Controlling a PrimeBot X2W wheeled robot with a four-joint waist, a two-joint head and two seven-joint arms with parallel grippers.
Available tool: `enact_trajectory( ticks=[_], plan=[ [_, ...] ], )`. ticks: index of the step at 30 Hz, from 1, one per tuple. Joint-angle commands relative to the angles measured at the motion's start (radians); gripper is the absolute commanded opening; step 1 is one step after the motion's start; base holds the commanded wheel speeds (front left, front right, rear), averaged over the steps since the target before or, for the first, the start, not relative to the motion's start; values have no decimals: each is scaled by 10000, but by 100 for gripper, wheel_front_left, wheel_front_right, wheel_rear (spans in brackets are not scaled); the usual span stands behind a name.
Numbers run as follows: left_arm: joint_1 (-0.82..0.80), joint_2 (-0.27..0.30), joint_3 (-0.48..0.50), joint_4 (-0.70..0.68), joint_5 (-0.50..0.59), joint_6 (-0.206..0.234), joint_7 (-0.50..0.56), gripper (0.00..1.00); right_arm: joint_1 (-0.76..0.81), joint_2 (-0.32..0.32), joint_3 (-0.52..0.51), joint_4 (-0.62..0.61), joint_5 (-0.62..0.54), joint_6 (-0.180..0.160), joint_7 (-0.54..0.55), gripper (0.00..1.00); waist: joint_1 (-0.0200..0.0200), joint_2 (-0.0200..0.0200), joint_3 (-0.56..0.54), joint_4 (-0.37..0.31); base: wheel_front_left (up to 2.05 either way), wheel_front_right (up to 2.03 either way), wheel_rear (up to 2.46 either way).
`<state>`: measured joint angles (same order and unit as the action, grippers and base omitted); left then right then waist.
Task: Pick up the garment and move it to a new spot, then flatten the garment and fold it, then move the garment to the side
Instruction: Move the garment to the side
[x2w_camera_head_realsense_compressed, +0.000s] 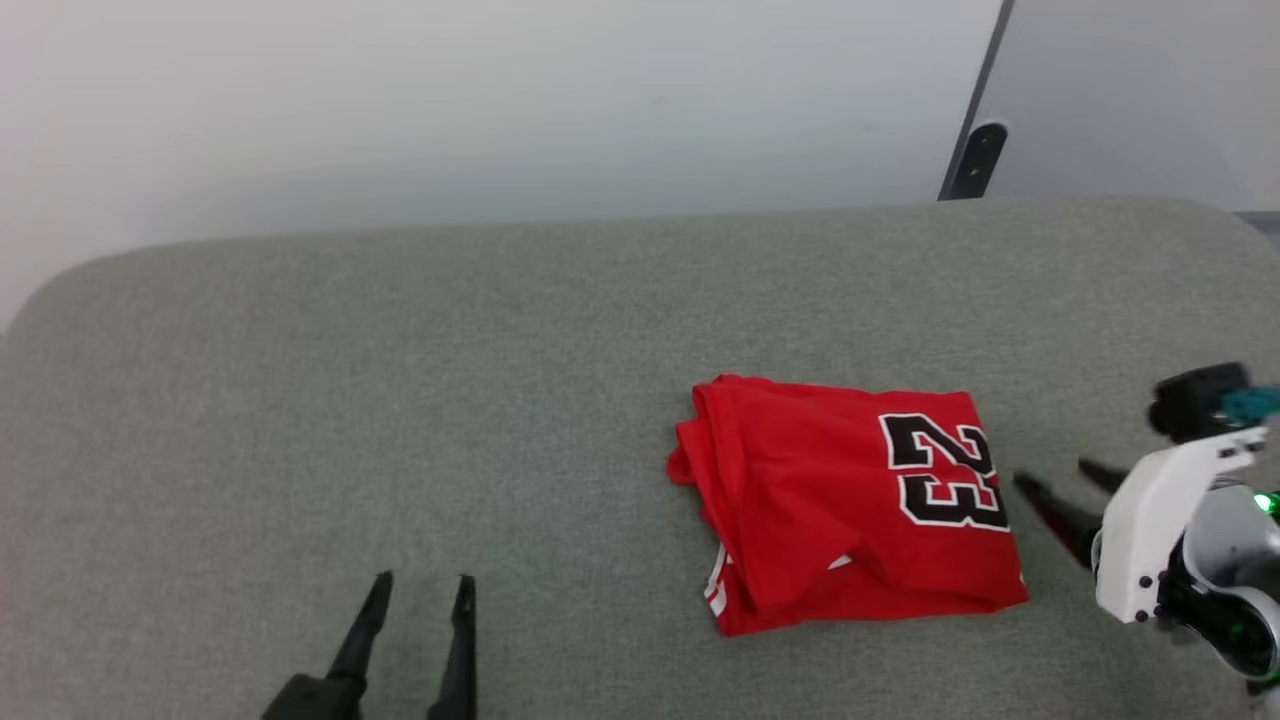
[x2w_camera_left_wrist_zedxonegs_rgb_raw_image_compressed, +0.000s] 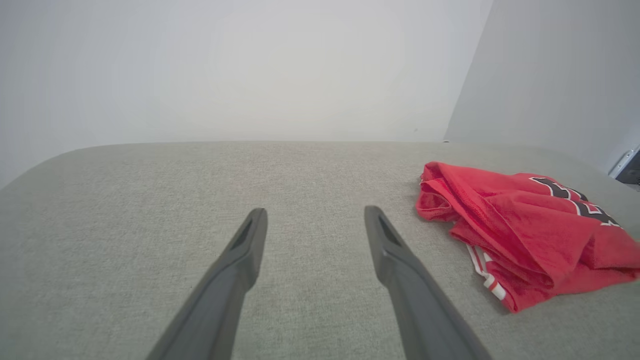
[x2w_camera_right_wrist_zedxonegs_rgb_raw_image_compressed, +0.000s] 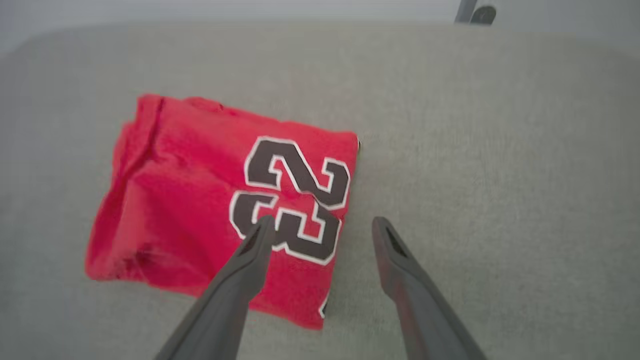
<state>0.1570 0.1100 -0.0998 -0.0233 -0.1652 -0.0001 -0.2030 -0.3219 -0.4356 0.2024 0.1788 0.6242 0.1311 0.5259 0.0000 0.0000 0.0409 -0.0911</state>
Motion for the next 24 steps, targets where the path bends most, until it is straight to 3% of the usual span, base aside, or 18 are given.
enact_trajectory(
  ticks=[1, 6, 12, 24],
  plan=[
    [-178, -6, -73, 86, 75, -47, -27, 100, -254, -160, 301, 255, 247, -8, 703, 100, 0, 0, 225, 201, 0, 0, 0],
    [-620, -116, -328, 373, 98, -67, -170, 100, -1223, -478, 620, 1100, 670, -8, 2540, 100, 0, 0, 676, 480, 0, 0, 0],
    [-1144, -223, -556, 703, 114, -77, -357, 100, -1956, -434, 780, 1828, 876, -8, 3546, 100, 0, 0, 1332, 767, 0, 0, 0],
    [-2344, -416, -1126, 1291, 187, -91, -571, 100, -2363, 40, 1318, 3521, 871, -10, 3142, 100, 0, 0, 2381, 1221, 0, 0, 0]
  ],
)
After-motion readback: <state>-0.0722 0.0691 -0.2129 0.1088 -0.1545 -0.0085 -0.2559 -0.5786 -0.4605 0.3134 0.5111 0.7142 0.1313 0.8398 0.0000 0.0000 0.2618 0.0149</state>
